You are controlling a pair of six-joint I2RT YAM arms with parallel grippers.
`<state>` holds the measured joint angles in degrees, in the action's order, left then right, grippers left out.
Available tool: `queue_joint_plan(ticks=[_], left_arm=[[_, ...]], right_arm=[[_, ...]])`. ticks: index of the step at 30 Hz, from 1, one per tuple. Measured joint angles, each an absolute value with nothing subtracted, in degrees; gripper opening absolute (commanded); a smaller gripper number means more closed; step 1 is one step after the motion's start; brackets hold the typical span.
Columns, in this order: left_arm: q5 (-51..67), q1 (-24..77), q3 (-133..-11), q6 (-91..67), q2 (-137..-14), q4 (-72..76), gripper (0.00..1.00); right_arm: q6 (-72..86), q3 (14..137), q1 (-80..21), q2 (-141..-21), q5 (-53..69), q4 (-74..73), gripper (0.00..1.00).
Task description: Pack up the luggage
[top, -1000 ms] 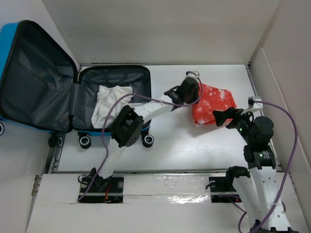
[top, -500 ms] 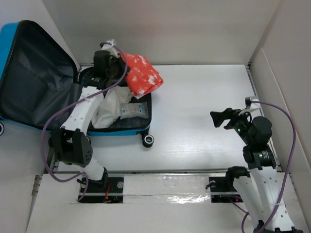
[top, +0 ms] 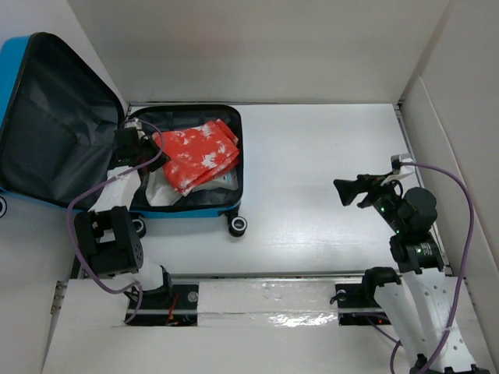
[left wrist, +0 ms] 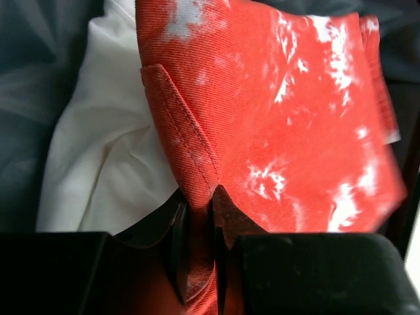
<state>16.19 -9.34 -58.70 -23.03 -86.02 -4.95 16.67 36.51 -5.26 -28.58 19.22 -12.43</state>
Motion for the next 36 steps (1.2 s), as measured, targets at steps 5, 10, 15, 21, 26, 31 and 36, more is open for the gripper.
queue_joint_plan(ticks=[5,10,15,21,26,31,36], left_arm=[[14.17,-10.52,-58.70,-23.31,-85.52,-4.97,0.10],[9.30,-11.35,-58.92,-22.92,-85.43,-5.13,0.52],[6.55,-12.12,-58.37,-23.73,-80.29,-6.24,0.46],[-3.90,-12.10,-58.11,-24.97,-56.80,-7.77,0.00],[-17.61,-12.10,-58.39,-26.11,-43.16,-11.92,0.00],[-37.89,-12.12,-58.81,-31.09,-40.99,-23.16,0.08],[-52.12,-12.05,-58.85,-37.19,-42.26,-34.70,0.78]], right_arm=[[16.69,34.13,-5.32,-28.67,21.39,-10.50,0.92],[16.64,31.00,-5.32,-31.05,23.11,-7.38,0.63],[16.95,29.54,-8.45,-37.63,23.03,-2.39,0.10],[16.78,29.52,-21.93,-43.99,17.26,1.26,0.05],[15.79,29.52,-28.25,-45.28,12.56,2.37,0.09],[14.74,29.52,-28.60,-46.24,11.53,3.84,0.22],[13.91,29.52,-28.60,-48.56,12.71,4.97,0.34]])
